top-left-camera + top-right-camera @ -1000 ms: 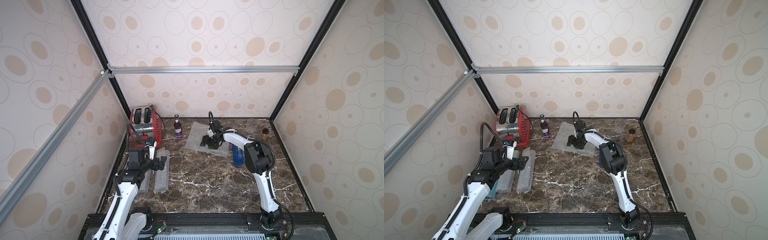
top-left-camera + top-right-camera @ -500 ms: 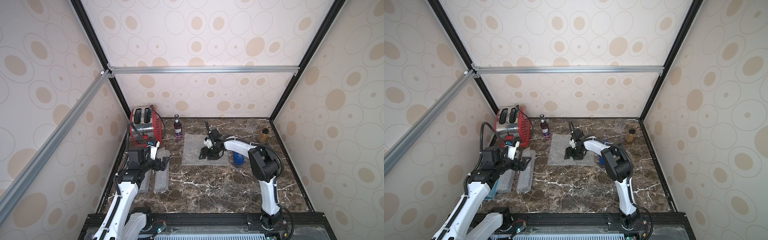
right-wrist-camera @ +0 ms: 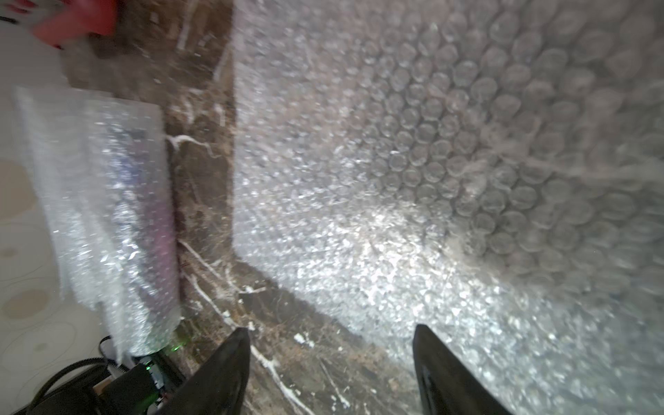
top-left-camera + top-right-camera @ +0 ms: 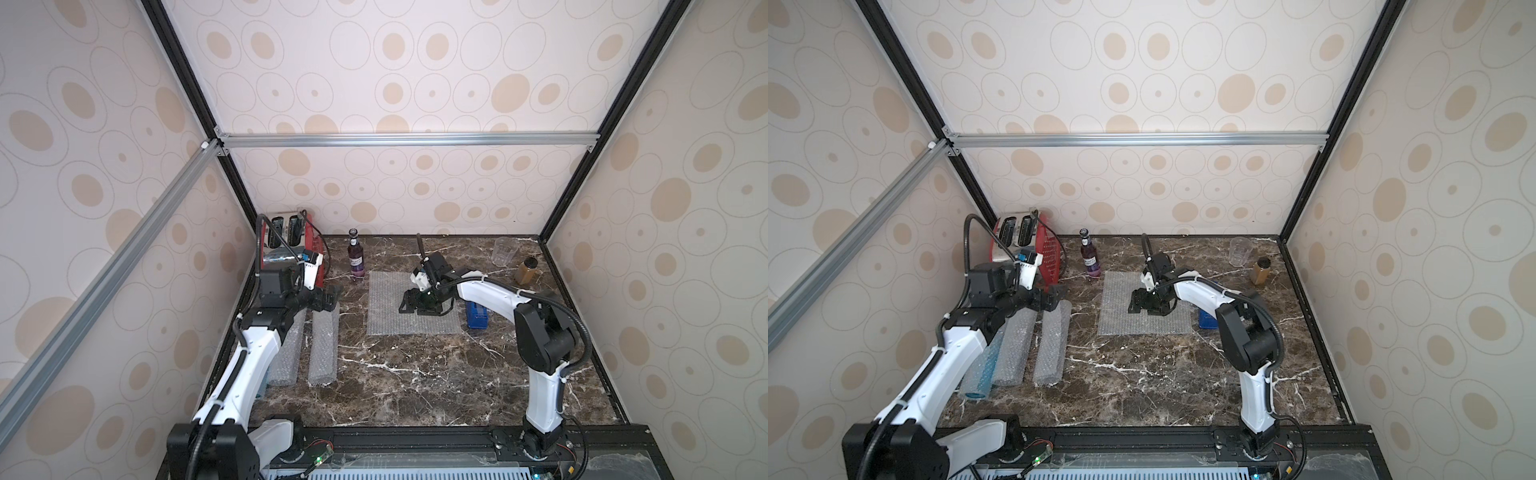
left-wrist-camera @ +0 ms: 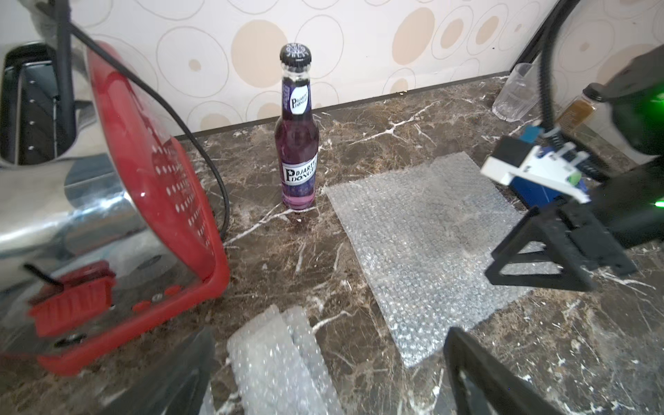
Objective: Wrap wine bottles in bubble wrap
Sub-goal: Move the bubble wrap to the center of the board, then pick up the wine bottle from the center of the board.
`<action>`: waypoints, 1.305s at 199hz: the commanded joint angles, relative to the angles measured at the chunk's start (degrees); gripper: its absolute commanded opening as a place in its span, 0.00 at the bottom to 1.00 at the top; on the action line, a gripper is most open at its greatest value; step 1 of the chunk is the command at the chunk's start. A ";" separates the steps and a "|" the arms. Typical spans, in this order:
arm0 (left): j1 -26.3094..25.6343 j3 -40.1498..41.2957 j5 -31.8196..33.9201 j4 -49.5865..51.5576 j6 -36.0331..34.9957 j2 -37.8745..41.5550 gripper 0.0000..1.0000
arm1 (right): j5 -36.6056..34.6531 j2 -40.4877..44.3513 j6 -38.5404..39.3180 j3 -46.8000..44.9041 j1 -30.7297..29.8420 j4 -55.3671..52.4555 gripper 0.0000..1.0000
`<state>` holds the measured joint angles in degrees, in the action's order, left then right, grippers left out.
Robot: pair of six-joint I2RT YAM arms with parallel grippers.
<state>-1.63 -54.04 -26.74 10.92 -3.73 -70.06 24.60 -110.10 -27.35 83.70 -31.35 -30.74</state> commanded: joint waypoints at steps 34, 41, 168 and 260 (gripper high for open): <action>-2.75 -14.26 -3.53 -15.72 -3.94 -19.87 0.98 | -3.46 16.20 2.44 -9.45 2.31 1.61 0.74; -2.94 -16.02 -3.73 -16.45 -4.09 -22.50 0.98 | -4.42 18.15 2.87 -11.30 2.47 2.18 0.75; -3.21 -34.64 -7.20 -27.59 1.25 -47.24 0.51 | -10.43 31.46 5.73 -19.63 5.36 -0.14 0.76; -3.62 -32.61 -11.76 -23.96 6.45 -35.47 0.00 | -7.92 31.40 5.47 -20.03 4.79 3.61 0.76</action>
<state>-4.67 -85.38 -34.50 -12.56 0.32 -115.61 15.57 -79.46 -22.52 64.25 -26.24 -29.02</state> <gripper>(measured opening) 0.320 0.759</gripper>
